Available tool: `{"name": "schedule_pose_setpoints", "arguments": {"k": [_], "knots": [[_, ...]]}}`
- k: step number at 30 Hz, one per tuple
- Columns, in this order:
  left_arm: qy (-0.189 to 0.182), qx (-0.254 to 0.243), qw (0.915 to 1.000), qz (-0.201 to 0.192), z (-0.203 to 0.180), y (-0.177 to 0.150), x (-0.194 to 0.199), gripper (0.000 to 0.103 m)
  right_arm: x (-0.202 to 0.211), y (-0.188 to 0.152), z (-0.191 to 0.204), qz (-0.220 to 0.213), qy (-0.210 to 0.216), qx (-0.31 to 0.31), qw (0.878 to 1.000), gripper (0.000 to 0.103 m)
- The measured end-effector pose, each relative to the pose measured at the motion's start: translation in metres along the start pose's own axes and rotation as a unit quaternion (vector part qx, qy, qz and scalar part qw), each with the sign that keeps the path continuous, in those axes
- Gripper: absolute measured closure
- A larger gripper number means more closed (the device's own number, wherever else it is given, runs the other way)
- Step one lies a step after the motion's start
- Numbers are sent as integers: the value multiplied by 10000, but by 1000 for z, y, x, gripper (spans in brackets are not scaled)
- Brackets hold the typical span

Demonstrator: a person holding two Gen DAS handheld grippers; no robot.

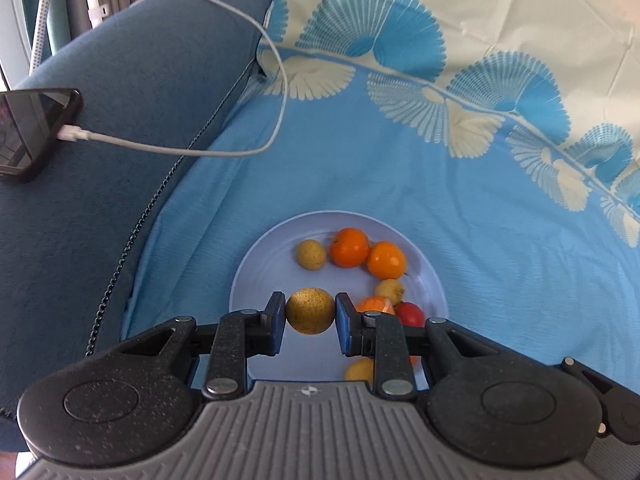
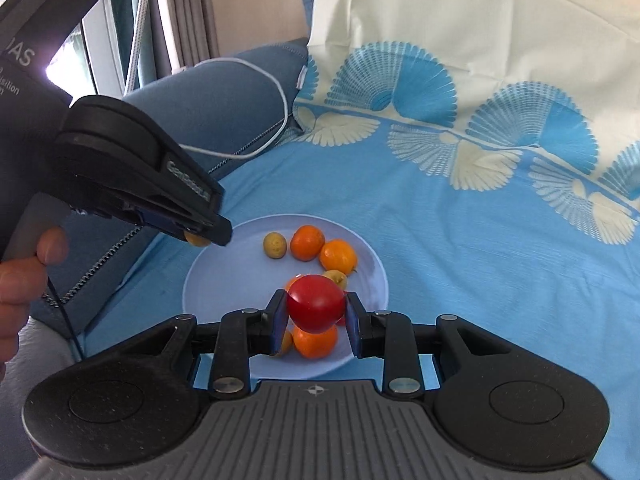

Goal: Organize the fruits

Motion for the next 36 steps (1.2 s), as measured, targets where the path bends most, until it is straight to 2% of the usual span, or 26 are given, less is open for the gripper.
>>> {"name": "schedule_pose_setpoints", "arguments": {"k": [11, 13, 15, 16, 17, 19, 20, 22, 28, 36], "knots": [[257, -26, 9994, 239, 11, 18, -44, 74, -52, 15, 7, 264, -23, 263, 9993, 71], [210, -50, 9996, 159, 11, 20, -44, 60, -57, 16, 9, 252, -86, 337, 9991, 71], [220, -42, 9997, 50, 11, 19, -39, 7, -61, 17, 10, 250, -93, 442, 9987, 70], [228, 9, 9997, -84, 13, 18, -34, 1, -63, 18, 10, 261, -59, 470, 9985, 59], [209, 40, 9995, -239, 13, 17, -28, 0, -63, 19, 10, 269, -27, 485, 9985, 51], [194, -59, 9994, -267, 12, 14, -19, 0, -58, 19, 9, 219, -3, 476, 9986, 32], [223, -88, 9994, -230, 12, 13, -16, 0, -55, 19, 9, 200, -8, 482, 9986, 29], [290, -128, 9992, -223, 12, 6, -8, 0, -46, 16, 8, 172, -102, 472, 9987, 16], [333, -134, 9991, -214, 19, -28, 24, 0, -9, -5, 6, 278, -253, 186, 9991, 5], [417, -53, 9987, -274, 27, -74, 64, 0, 42, -32, 12, 265, -332, -337, 9985, 2]]}}
Point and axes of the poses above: each gripper's, at about its wrist camera, not at the fingertips, and x roughly against the way its jaws point, z to its left, y to its top, the point moved 3 cm from there along -x, roughly the way its jaws point, and after that the axes turned 12 degrees about z, right-handed, at the moved point
